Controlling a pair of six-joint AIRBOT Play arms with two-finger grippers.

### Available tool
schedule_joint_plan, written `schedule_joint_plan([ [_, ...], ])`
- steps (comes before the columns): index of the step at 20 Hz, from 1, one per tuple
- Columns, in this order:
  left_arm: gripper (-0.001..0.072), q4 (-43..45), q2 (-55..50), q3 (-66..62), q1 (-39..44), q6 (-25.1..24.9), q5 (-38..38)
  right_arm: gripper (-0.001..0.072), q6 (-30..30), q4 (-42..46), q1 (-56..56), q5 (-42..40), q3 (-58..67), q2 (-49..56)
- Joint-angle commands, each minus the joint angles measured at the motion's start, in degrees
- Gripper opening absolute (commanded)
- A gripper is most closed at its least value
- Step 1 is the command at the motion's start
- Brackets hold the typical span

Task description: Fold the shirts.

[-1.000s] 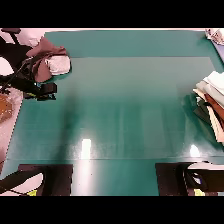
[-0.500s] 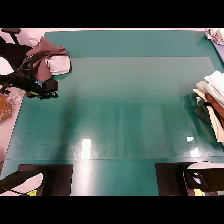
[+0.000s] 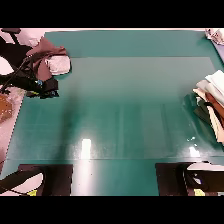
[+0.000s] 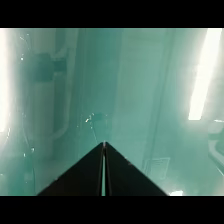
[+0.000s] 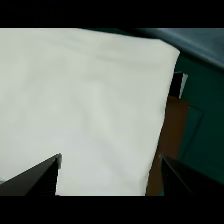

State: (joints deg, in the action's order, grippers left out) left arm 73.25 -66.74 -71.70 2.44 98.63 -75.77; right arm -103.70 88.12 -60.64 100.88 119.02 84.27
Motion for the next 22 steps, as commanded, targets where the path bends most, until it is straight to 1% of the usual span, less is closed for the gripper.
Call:
schedule_joint_plan([
  [1, 0.0033, 0.02, 0.02, -0.02, -0.04, -0.76, -0.20, 0.0706, 2.23, -11.58, 1.90, -11.65, -4.11, -5.84],
  [3, 0.0033, 0.02, 0.02, -0.02, -0.04, -0.76, -1.81, 0.0704, 3.39, -24.39, 3.08, -19.41, -9.09, -9.60],
  [4, 0.0033, 0.02, 0.02, -0.02, -0.04, -0.76, -3.04, 0.0683, 6.58, -27.39, 5.20, -23.45, -11.47, -11.21],
  [5, 0.0033, 0.02, 0.02, -0.02, -0.04, -0.79, -3.98, 0.0571, 10.84, -28.39, 7.37, -25.24, -13.38, -12.52],
  [6, 0.0033, 0.00, 0.02, -0.02, -0.04, -0.72, -4.81, 0.0438, 14.45, -28.70, 9.75, -25.33, -15.15, -13.57],
  [7, 0.0033, 0.02, 0.02, -0.02, -0.04, -0.74, -5.40, 0.0378, 14.75, -28.68, 11.96, -25.40, -16.85, -14.21],
  [8, 0.0033, 0.02, 0.02, -0.02, -0.04, -0.74, -5.44, 0.0278, 15.85, -28.70, 14.36, -25.22, -18.71, -14.91],
  [10, 0.0033, 0.00, 0.02, -0.02, -0.04, -0.74, -5.40, 0.0065, 21.62, -28.68, 20.74, -25.33, -22.84, -16.33],
  [11, 0.0033, 0.00, 0.02, -0.02, -0.04, -0.74, -5.27, 0.0017, 24.20, -28.59, 24.17, -25.18, -24.63, -16.85],
  [13, 0.0033, 0.00, 0.02, -0.02, -0.04, -0.72, -5.27, 0.0018, 28.74, -28.06, 31.95, -25.66, -28.44, -18.18],
  [14, 0.0033, 0.00, 0.02, -0.02, -0.04, -0.72, -5.27, 0.0017, 29.35, -27.23, 35.26, -26.40, -30.42, -19.19],
  [17, 0.0033, -0.02, 0.02, -0.02, -0.04, -0.72, -4.46, 0.0017, 29.29, -22.95, 44.30, -29.88, -36.04, -22.51],
  [22, 0.0033, -0.04, 0.02, -0.02, -0.04, -0.72, -2.51, 0.0018, 29.18, -22.47, 53.18, -37.99, -44.28, -28.09],
])
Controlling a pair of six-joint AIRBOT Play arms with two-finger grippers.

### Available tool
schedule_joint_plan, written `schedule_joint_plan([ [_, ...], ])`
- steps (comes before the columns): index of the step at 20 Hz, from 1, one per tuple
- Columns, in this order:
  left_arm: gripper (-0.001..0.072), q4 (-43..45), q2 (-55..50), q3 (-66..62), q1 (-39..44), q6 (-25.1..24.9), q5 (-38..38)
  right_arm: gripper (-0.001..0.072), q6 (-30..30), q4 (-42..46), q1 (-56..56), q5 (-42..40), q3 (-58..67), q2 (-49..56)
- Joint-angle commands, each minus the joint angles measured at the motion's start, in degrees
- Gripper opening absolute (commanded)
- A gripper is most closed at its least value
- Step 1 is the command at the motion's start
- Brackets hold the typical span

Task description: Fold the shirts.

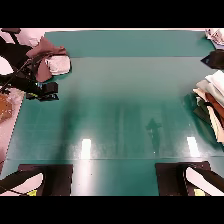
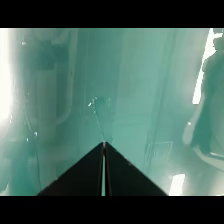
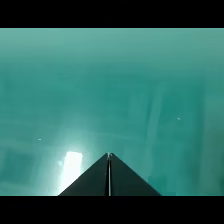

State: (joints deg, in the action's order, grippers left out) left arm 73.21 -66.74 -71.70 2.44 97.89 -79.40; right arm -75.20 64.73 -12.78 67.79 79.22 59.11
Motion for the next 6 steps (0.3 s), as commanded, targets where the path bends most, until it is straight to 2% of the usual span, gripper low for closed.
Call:
schedule_joint_plan([
  [1, 0.0033, 0.00, 0.02, -0.02, -0.04, 0.02, 1.60, 0.0018, 0.68, 0.94, 6.43, -6.19, -5.57, -3.82],
  [6, 0.0033, 0.00, 0.02, -0.02, -0.04, 0.02, 2.51, 0.0018, 0.68, 0.90, 6.43, -9.75, -7.78, -7.37],
])
